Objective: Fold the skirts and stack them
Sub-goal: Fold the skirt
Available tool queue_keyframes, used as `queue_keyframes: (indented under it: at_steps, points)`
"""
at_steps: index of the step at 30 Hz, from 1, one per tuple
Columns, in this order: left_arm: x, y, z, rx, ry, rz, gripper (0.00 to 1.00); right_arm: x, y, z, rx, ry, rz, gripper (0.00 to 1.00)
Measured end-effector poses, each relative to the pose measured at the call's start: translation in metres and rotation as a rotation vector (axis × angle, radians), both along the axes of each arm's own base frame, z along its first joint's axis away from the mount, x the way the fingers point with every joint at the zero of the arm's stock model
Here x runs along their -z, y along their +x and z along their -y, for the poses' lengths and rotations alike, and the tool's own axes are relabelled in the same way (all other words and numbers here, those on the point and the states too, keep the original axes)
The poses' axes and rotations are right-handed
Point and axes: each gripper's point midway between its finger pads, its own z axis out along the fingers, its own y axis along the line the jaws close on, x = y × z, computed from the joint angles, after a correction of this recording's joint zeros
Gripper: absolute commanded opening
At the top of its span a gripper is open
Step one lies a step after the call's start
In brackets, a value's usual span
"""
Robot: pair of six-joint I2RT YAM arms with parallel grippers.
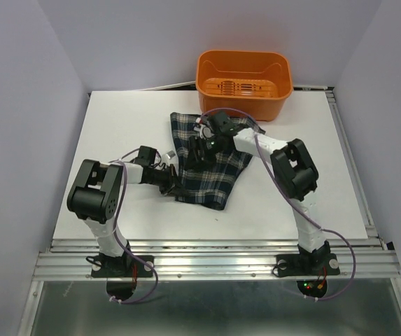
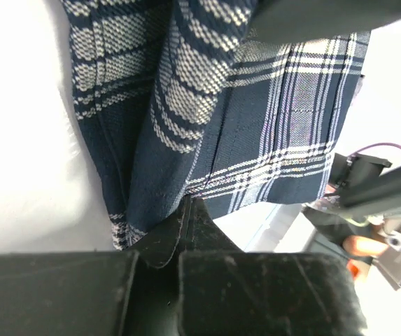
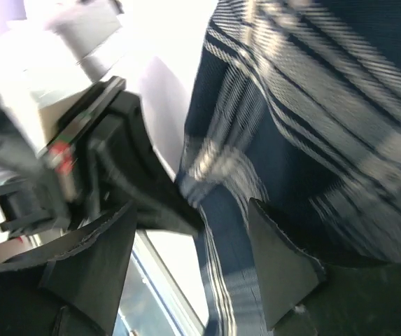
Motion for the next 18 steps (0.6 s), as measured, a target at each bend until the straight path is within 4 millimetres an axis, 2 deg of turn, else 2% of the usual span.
queue_keyframes:
  at_steps: [2,4,6,8,11,13,15,16,18]
  points:
    - [-0.001,0.002,0.002,-0.002,-0.008,-0.016,0.0,-0.013,0.006,0.015,0.016,0.011,0.012,0.61]
    - [-0.001,0.006,0.003,-0.005,-0.01,-0.018,0.0,-0.029,-0.001,0.034,0.014,0.034,0.006,0.58]
    - [-0.001,0.009,0.004,-0.007,-0.013,-0.022,0.0,-0.041,-0.018,0.051,-0.001,0.064,-0.019,0.53]
    - [-0.001,0.009,0.004,-0.01,-0.013,-0.025,0.0,-0.047,-0.044,0.064,-0.038,0.095,-0.065,0.52]
    - [-0.001,0.009,0.004,-0.013,-0.013,-0.028,0.0,-0.031,-0.082,0.074,-0.096,0.103,-0.152,0.48]
    - [-0.001,0.009,0.004,-0.014,-0.013,-0.03,0.0,0.004,-0.104,0.082,-0.12,0.053,-0.257,0.43]
    - [-0.001,0.009,0.004,-0.014,-0.011,-0.03,0.0,0.04,-0.114,0.086,-0.135,0.005,-0.342,0.42]
    - [-0.001,0.009,0.004,-0.014,-0.008,-0.032,0.0,0.045,-0.116,0.085,-0.17,0.052,-0.36,0.42]
    - [-0.001,0.01,0.003,-0.016,-0.001,-0.031,0.0,0.045,-0.105,0.084,-0.168,0.049,-0.344,0.43]
